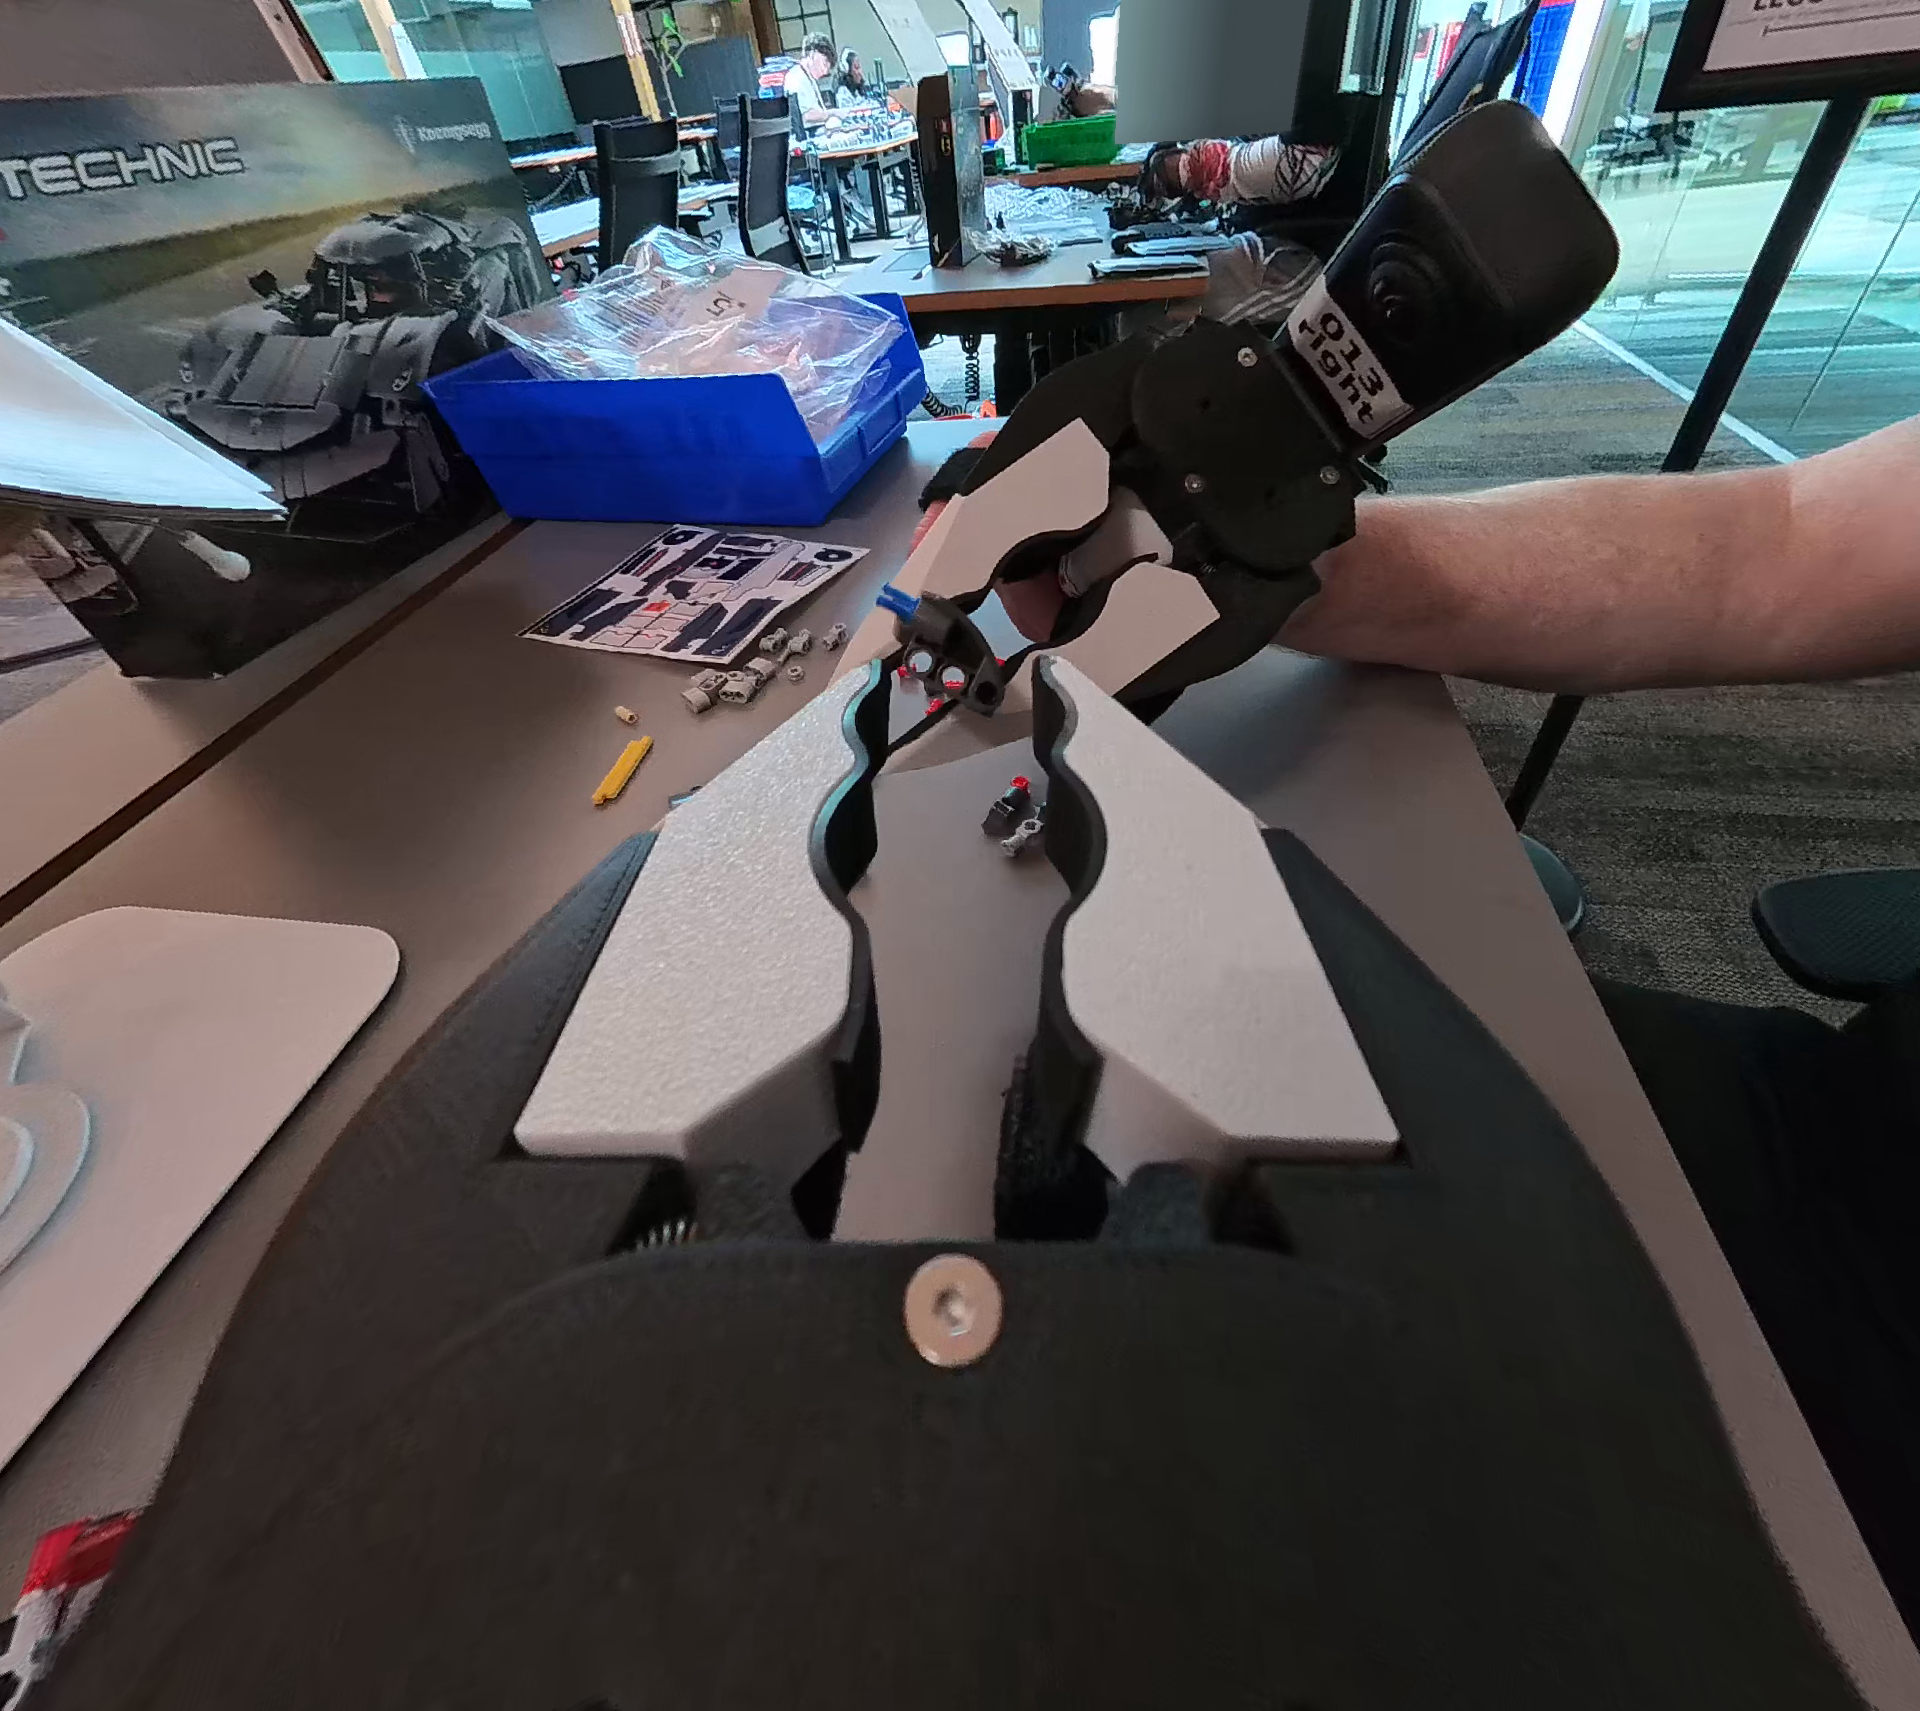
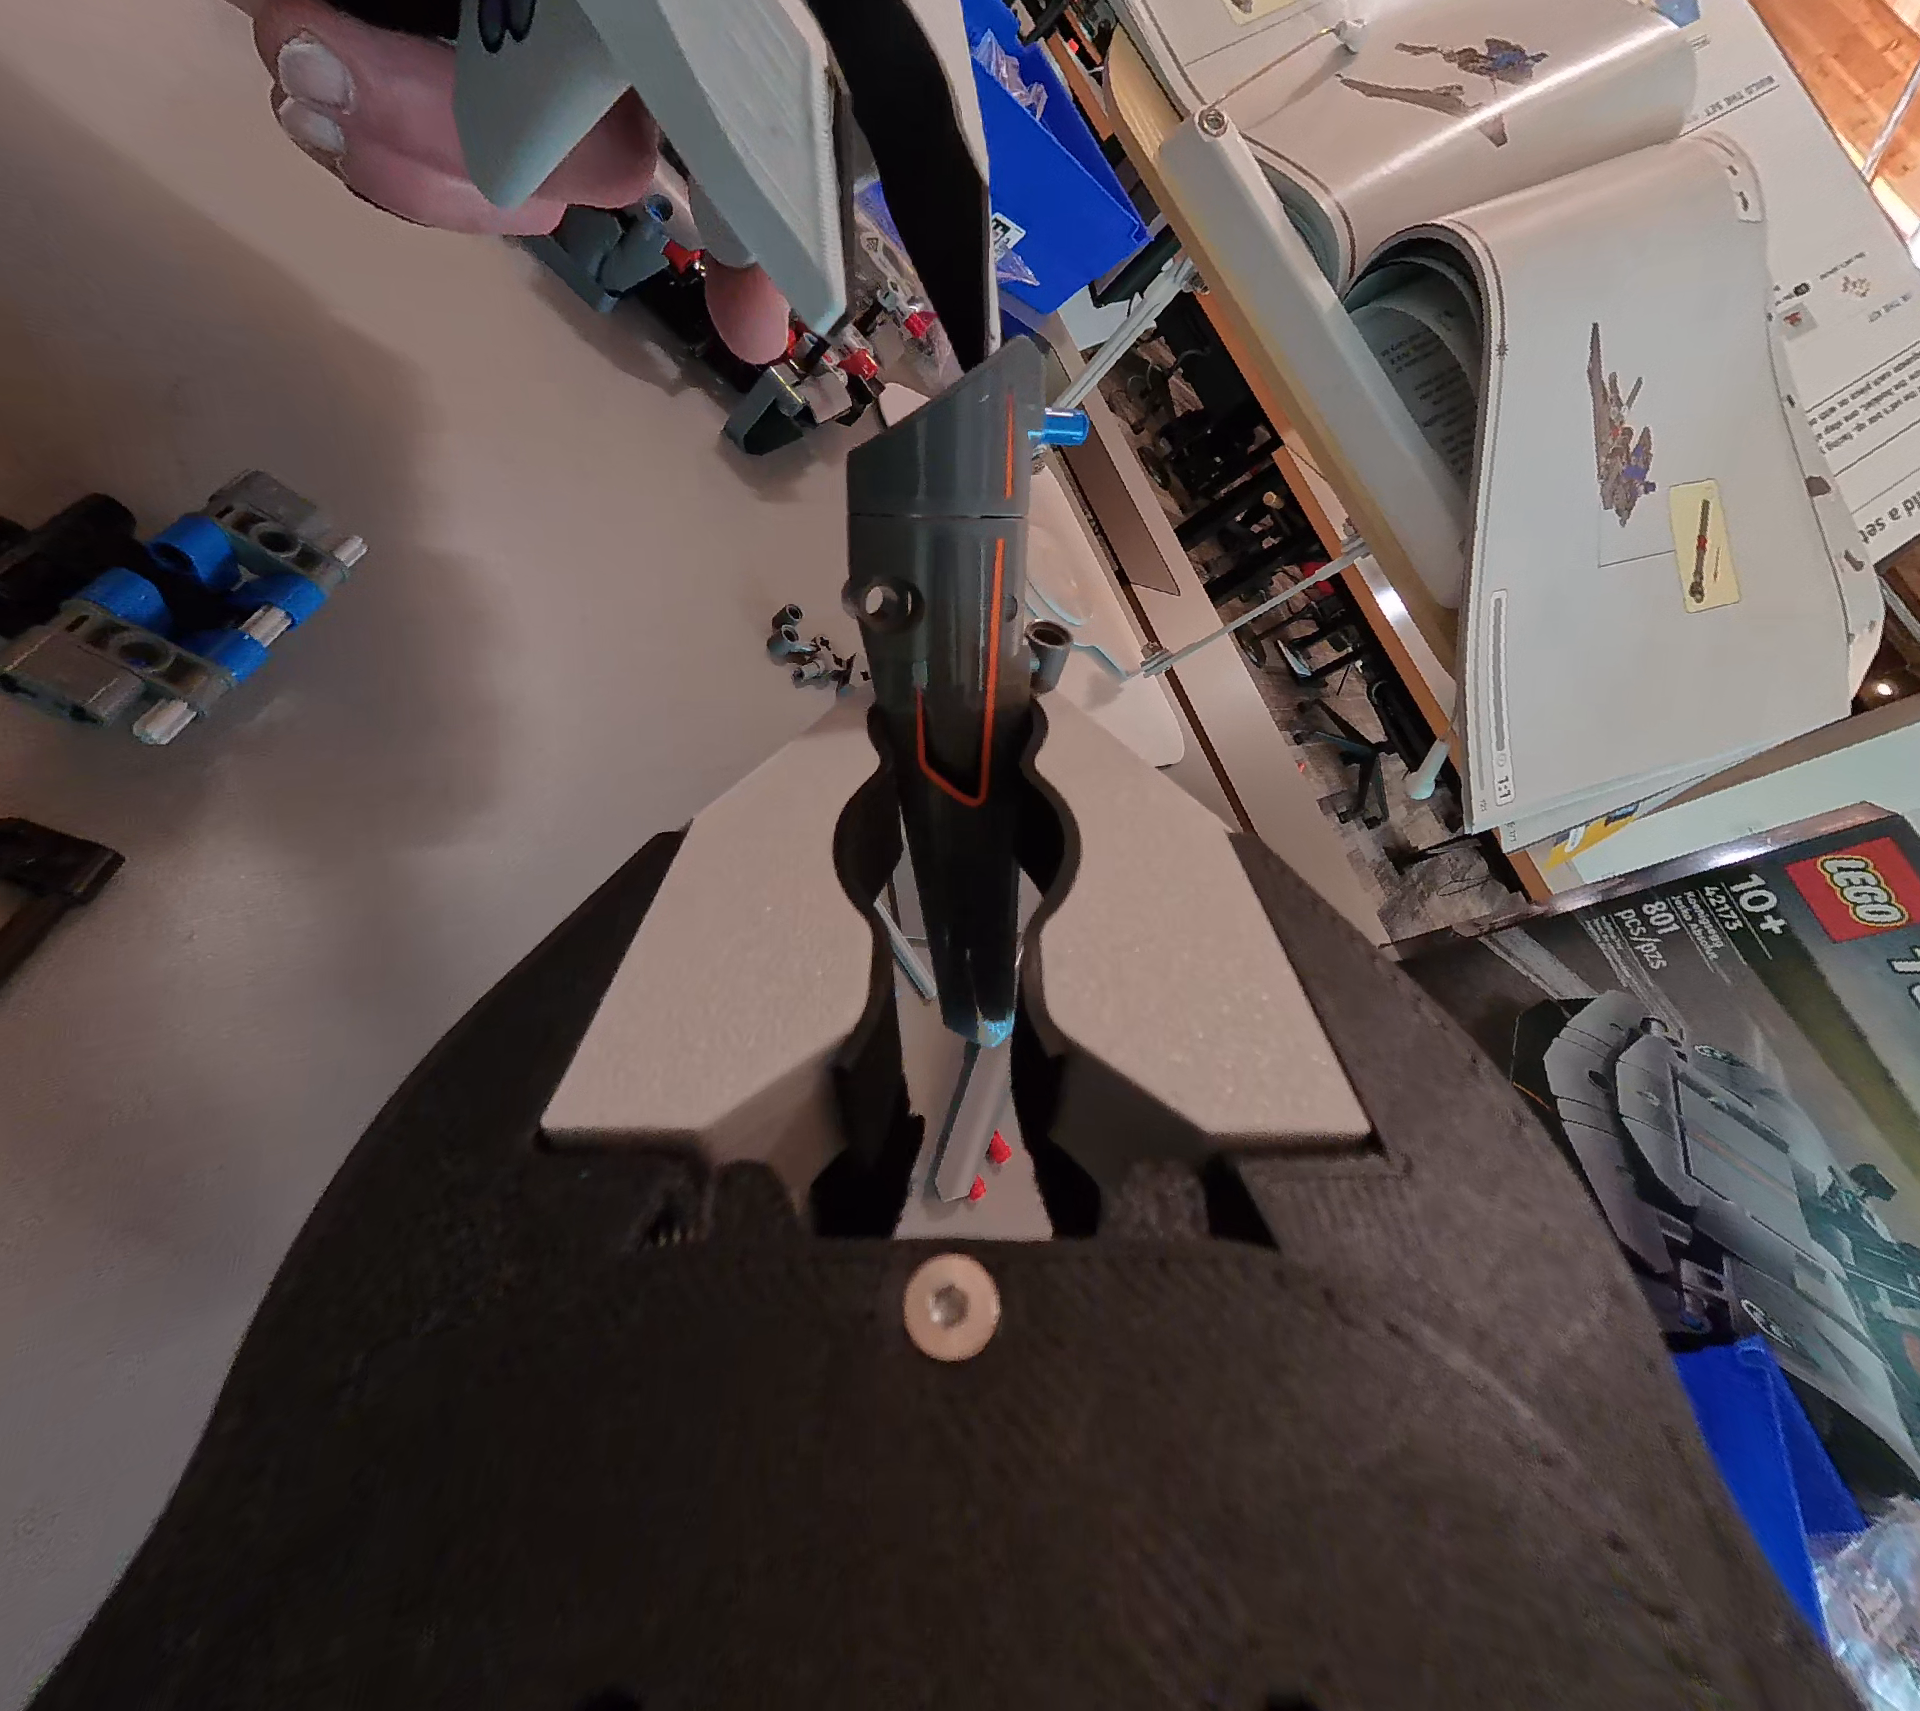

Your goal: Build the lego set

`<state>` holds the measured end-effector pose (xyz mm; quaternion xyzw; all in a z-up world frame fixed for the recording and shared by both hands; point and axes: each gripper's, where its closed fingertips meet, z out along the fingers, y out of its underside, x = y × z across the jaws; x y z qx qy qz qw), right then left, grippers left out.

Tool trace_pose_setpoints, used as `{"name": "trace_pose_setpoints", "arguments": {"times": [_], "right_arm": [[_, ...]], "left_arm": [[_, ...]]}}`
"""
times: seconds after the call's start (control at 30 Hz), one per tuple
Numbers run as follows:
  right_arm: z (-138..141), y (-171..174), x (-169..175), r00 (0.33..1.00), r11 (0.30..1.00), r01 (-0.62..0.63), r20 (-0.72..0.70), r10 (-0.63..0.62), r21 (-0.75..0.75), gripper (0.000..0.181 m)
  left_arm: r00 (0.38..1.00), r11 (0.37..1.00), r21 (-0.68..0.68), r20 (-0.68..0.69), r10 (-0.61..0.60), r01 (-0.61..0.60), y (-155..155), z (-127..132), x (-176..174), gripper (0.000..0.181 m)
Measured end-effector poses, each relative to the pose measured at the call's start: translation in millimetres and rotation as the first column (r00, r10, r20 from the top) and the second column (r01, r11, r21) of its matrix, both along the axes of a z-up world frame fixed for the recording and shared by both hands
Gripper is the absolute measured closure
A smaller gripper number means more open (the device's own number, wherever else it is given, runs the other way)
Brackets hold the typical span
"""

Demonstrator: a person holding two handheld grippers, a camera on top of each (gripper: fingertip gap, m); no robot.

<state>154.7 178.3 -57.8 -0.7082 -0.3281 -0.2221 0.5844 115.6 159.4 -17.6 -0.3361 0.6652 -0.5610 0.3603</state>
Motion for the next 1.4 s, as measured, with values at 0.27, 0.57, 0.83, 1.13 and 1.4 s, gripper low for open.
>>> {"name": "trace_pose_setpoints", "arguments": {"times": [0.27,0.57,0.83,1.13,1.4], "right_arm": [[1.1,0.5,2.8,1.000,1.000,0.013,-0.008,-0.013,0.008,0.168],[4.7,1.5,9.0,0.998,0.999,0.045,-0.039,-0.044,0.025,0.168],[4.1,3.7,8.2,0.997,0.998,0.062,-0.044,-0.060,0.030,0.168],[5.4,7.0,6.3,0.994,0.993,0.106,-0.002,-0.107,0.055,0.168],[4.6,9.3,-0.2,0.988,0.989,0.129,0.075,-0.135,0.079,0.168]], "left_arm": [[1.000,1.000,-0.021,0.010,0.012,-0.012,3.6,3.0,0.1,0.158],[1.000,0.999,-0.045,0.015,0.017,-0.016,5.7,4.3,0.9,0.158],[1.000,0.999,-0.050,0.011,0.015,-0.014,1.9,0.5,4.4,0.157],[0.999,0.998,-0.025,0.006,0.049,-0.049,-3.8,-8.2,13.3,0.156],[0.995,0.995,-0.026,0.005,0.100,-0.100,4.4,-10.5,16.1,0.166]]}}
